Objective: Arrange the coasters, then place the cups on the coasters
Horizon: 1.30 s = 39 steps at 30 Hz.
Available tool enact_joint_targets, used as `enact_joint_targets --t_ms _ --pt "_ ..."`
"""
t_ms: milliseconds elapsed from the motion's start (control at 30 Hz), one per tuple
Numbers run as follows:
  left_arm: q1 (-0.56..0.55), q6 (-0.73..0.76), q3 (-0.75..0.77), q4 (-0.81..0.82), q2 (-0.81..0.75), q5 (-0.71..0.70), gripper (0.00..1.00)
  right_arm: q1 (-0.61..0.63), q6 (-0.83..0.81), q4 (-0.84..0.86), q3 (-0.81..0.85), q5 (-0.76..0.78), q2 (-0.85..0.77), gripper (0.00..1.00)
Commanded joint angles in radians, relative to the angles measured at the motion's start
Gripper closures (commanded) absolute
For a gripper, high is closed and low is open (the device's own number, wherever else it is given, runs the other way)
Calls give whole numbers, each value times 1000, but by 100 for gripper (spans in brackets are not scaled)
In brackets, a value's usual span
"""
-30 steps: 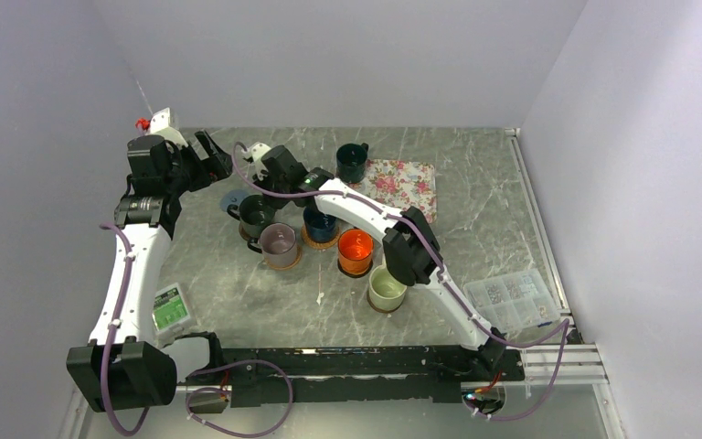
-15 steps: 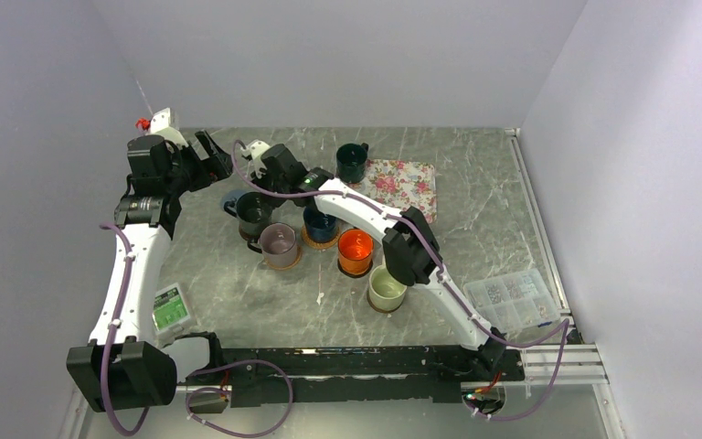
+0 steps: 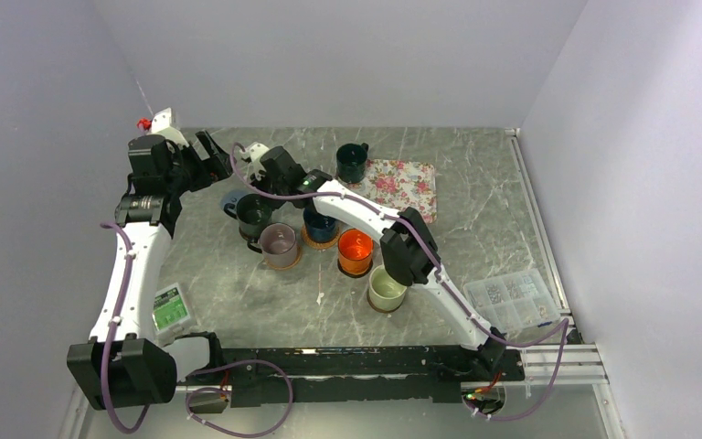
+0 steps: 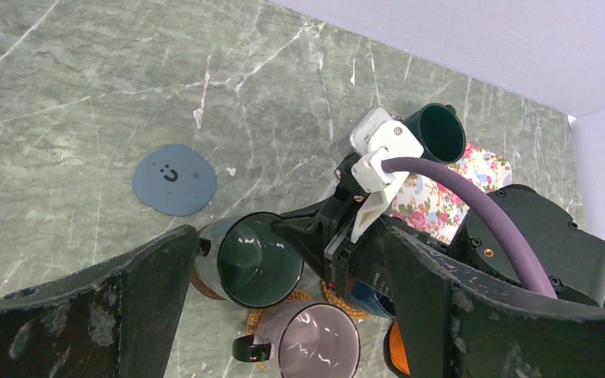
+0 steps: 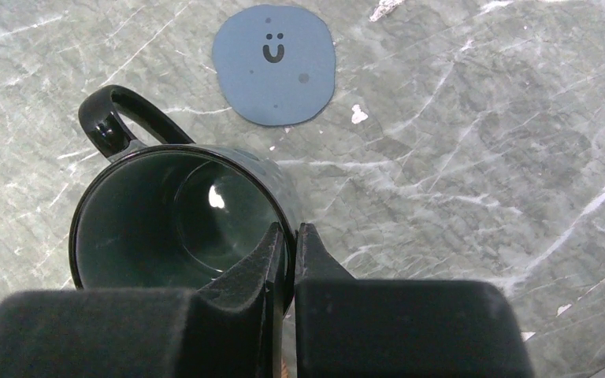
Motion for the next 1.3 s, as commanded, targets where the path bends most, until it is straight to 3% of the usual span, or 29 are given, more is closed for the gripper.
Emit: enact_joint_targets --t_ms 0,167,600,800,1100,1267 --pt "5 -14 4 32 0 23 6 5 -4 77 65 1 -10 91" --pt "5 -15 4 32 0 23 6 3 -5 79 62 0 -9 69" --pt "5 -13 4 30 -1 21 6 5 -18 103 24 -8 -43 44" --pt "6 -10 2 29 -7 7 6 5 -14 139 -57 -16 -139 29" --pt "-8 -5 -5 37 -2 4 6 -11 -40 276 -424 77 -468 26" --pt "-78 21 -10 37 15 -25 6 -87 -9 294 -633 119 -651 25"
